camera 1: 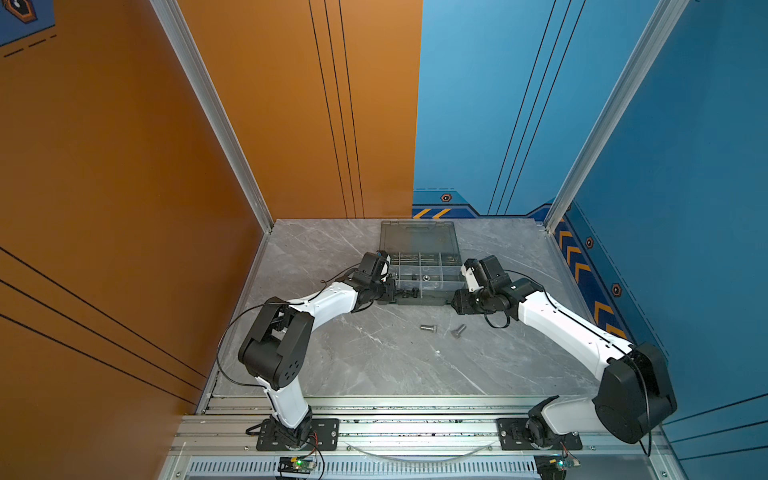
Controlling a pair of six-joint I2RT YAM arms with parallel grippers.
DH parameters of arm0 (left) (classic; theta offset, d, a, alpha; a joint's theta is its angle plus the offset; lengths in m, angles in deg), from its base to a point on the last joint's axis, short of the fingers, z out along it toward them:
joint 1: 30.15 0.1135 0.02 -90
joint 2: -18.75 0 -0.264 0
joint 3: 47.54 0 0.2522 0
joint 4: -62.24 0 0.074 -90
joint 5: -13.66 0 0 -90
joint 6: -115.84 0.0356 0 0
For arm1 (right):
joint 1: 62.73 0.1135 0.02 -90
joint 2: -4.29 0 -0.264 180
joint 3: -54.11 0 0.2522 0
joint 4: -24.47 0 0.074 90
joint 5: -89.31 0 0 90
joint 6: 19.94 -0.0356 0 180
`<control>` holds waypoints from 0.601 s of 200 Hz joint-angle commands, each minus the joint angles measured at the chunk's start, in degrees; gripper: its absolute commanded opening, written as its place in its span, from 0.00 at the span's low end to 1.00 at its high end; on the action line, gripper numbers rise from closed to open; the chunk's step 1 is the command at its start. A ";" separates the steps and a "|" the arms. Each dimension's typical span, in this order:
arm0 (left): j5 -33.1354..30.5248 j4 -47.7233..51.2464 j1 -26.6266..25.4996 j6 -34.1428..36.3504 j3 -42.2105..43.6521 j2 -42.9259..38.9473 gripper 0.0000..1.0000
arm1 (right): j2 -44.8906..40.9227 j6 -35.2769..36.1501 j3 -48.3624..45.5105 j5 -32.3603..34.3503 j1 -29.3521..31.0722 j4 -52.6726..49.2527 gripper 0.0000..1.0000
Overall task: Sort the screws and nuts into containers
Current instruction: 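Open the left gripper to drop the bolt while the right gripper reaches a silver bolt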
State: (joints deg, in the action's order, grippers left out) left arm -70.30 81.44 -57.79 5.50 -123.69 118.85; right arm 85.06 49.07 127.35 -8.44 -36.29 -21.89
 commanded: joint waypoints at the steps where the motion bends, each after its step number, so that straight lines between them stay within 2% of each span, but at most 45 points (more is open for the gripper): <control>1: 0.37 0.24 0.48 0.47 -1.37 0.10 0.36 | -0.54 1.89 -1.02 -1.30 -0.33 -2.54 0.54; 15: 0.37 0.26 0.48 0.45 -1.37 -0.14 0.38 | -0.46 2.95 -1.17 -1.87 -0.33 -2.95 0.54; 35: 0.87 0.80 0.50 0.30 -1.52 -0.80 0.47 | -0.40 5.14 -1.44 -3.85 -0.17 -3.12 0.54; 73: 3.22 0.89 0.39 -1.36 -0.30 -5.33 0.79 | 0.75 12.21 -1.64 -5.08 1.97 -3.46 0.54; 86: 6.45 0.55 0.27 -1.43 0.32 -6.92 0.85 | 1.59 14.43 -1.66 -5.26 2.74 -3.28 0.54; 104: 11.18 -0.02 0.26 -2.18 1.46 -9.16 0.85 | 3.34 17.57 -1.30 -4.89 3.96 -3.09 0.55; 108: 12.05 -0.23 0.30 -2.55 1.90 -9.60 0.90 | 3.68 18.36 -1.34 -4.64 4.34 -2.80 0.55; 120: 14.23 -0.59 0.39 -3.74 2.96 -10.98 0.95 | 4.74 21.47 -1.86 -4.24 5.41 -1.55 0.55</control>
State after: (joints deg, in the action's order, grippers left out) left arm -63.41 81.37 -57.79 3.58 -123.01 110.95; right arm 87.49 62.77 126.28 -12.68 -32.62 -23.36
